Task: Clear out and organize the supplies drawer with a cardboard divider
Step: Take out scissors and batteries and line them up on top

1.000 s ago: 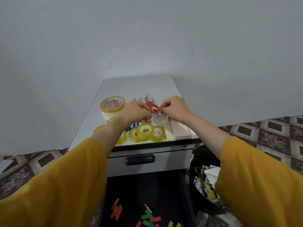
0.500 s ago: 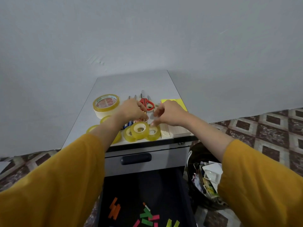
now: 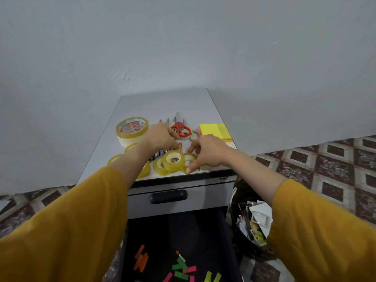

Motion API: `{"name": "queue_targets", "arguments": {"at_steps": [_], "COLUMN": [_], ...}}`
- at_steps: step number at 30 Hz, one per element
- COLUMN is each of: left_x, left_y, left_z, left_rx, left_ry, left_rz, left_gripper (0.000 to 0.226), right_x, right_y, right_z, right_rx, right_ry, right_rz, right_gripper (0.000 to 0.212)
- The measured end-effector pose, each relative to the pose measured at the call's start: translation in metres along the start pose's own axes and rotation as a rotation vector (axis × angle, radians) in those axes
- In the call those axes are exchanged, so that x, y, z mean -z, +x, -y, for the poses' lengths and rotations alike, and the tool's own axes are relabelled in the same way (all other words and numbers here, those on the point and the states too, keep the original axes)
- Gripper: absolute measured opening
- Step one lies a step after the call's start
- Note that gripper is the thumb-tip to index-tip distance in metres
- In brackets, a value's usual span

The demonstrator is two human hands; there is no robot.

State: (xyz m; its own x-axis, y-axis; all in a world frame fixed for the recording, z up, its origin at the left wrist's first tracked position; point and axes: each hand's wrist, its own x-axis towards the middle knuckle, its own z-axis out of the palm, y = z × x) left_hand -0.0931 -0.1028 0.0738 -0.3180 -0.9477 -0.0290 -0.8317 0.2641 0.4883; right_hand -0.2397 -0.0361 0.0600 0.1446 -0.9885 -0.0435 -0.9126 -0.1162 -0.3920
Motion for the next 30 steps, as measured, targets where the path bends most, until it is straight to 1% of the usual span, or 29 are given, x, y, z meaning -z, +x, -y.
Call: {"name": "queue_targets", "arguments": {"at_steps": [3,9,17,23,27,30], "left_x": [-0.001,-0.003,0.001,0.011,0.019,0.023], "left_y": [0.000,0.002,-0.002,-0.025,-0.052,-0.075], "left_z": [0.002,0.002,0.007,0.007,0.012,0.016], "left_rx": [-0.021,-0.044,-0.036,-0.041,-0.029,-0.005], "left_ry": [0.013,0.018,0.028,-0.081,-0.220,-0.333], "left_rz": [0.005,0.068,0.053,-0.001,-0.082,-0.133], "left_gripper": [0.027,0.018,0.020,0.021,0.020,0.015], "right_x": [-0.001,-0.002,-0.002,0.000,0.006,0.007], "right_y": [0.000,0.000,-0.001,-0.010,-0.023,-0.039], "right_z": [0.000,-0.002,0.000,0.007,0.013,0.018], "right_rx": [-0.002,0.001,-0.026,-0.054,-0.051,-0.030], "right_ry": [0.006,0.027,0.060,0.058,0.088,0.123], "right_rz": [-0.009,-0.015,-0.028,-0.049,-0.098,-0.125], "right_gripper": [0.067,0.067,0.068,0.076,0.063,0.039]}}
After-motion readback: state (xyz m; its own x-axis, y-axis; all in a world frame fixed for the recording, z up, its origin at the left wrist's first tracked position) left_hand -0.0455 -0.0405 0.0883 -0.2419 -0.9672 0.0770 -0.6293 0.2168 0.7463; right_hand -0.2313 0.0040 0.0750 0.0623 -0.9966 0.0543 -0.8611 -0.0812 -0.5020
